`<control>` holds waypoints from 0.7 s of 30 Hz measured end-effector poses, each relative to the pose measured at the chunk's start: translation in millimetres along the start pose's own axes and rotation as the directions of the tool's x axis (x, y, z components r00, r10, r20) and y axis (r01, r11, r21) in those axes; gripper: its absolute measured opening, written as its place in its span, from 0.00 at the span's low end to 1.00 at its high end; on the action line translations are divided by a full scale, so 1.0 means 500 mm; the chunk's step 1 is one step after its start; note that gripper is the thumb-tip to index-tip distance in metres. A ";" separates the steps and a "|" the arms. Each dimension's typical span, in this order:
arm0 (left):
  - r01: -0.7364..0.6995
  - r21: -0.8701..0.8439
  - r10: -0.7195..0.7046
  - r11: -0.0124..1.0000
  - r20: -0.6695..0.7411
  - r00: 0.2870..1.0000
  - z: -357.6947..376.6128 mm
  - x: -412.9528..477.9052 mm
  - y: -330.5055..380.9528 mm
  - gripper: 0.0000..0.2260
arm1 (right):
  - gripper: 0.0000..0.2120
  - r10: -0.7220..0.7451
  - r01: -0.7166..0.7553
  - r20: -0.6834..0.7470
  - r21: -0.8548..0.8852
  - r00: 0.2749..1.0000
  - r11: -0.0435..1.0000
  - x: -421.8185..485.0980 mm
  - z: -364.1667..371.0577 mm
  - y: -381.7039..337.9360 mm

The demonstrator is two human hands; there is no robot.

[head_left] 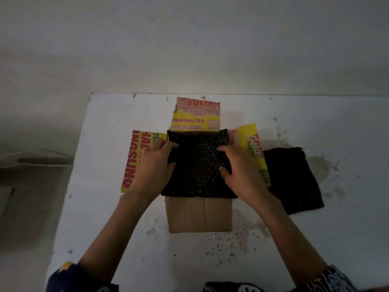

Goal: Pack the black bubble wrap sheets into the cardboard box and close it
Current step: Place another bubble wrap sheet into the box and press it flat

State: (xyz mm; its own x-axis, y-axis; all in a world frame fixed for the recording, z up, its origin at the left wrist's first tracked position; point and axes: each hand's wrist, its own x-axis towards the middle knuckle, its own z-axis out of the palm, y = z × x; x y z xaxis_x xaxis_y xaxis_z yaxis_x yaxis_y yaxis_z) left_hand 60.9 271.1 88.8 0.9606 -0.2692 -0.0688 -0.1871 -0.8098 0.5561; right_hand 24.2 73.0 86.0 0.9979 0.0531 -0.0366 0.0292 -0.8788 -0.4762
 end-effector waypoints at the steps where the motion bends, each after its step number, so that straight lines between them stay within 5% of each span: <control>1: -0.024 0.073 0.021 0.997 0.039 0.999 0.002 0.003 -0.002 0.19 | 0.21 -0.012 0.013 0.013 -0.062 1.000 0.998 0.001 0.004 0.000; 10: -0.216 0.453 0.112 0.865 0.246 0.963 0.019 0.021 -0.002 0.23 | 0.26 -0.063 0.077 0.046 -0.466 0.997 0.881 0.023 0.038 0.001; 18: -0.176 0.425 0.082 0.888 0.231 0.969 -0.019 0.006 0.012 0.30 | 0.29 -0.086 0.068 -0.034 -0.366 0.996 0.928 0.009 0.007 0.000; 21: -0.216 0.511 0.063 0.832 0.299 0.952 -0.017 0.019 0.010 0.36 | 0.33 -0.086 0.085 0.019 -0.474 0.996 0.877 0.017 0.013 0.010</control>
State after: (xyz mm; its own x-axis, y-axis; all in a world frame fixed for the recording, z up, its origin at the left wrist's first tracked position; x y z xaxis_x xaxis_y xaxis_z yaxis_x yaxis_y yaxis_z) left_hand 70.9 269.0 97.9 0.8412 -0.4635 -0.2785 -0.4680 -0.8820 0.0543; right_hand 32.6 72.3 77.5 0.9905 0.1373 -0.0125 0.1372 -0.9905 -0.0046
